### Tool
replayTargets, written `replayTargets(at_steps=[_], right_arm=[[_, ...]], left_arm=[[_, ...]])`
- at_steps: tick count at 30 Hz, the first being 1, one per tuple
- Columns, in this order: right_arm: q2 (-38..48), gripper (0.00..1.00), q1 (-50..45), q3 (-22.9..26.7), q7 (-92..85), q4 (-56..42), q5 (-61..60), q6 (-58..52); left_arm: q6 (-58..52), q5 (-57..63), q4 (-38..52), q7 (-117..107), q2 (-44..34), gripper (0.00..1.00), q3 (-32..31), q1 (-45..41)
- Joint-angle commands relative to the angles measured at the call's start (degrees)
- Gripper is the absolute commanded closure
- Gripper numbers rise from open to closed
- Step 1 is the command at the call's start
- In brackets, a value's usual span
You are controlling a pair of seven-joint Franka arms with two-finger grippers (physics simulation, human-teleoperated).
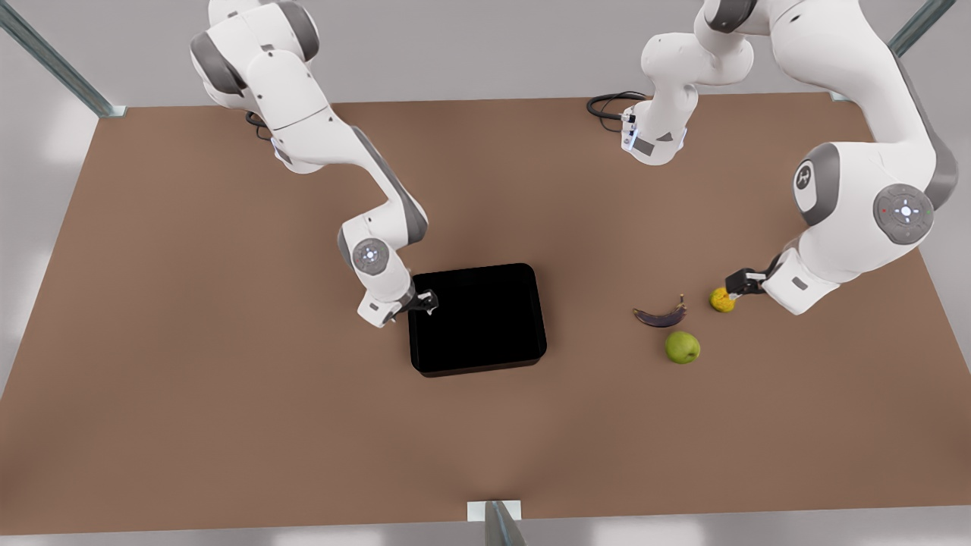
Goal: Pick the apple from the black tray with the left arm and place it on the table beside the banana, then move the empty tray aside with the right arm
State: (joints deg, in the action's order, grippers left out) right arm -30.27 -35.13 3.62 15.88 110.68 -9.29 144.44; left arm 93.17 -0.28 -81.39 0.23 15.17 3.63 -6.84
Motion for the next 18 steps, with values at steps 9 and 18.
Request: replayTargets(at_steps=[9, 18], right_arm=[[-0.1, 0.93, 0.1, 0.3, -8.6, -0.9, -3.2, -1.5], [10.0, 1.00, 0.1, 7.6, -17.5, -9.0, -3.0, -26.8]], left_arm=[[-0.9, 0.2, -0.1, 1.9, 0.0, 0.00, 0.1, 0.0], [-0.9, 0.2, -0.1, 1.9, 0.0, 0.00, 0.1, 0.0]])
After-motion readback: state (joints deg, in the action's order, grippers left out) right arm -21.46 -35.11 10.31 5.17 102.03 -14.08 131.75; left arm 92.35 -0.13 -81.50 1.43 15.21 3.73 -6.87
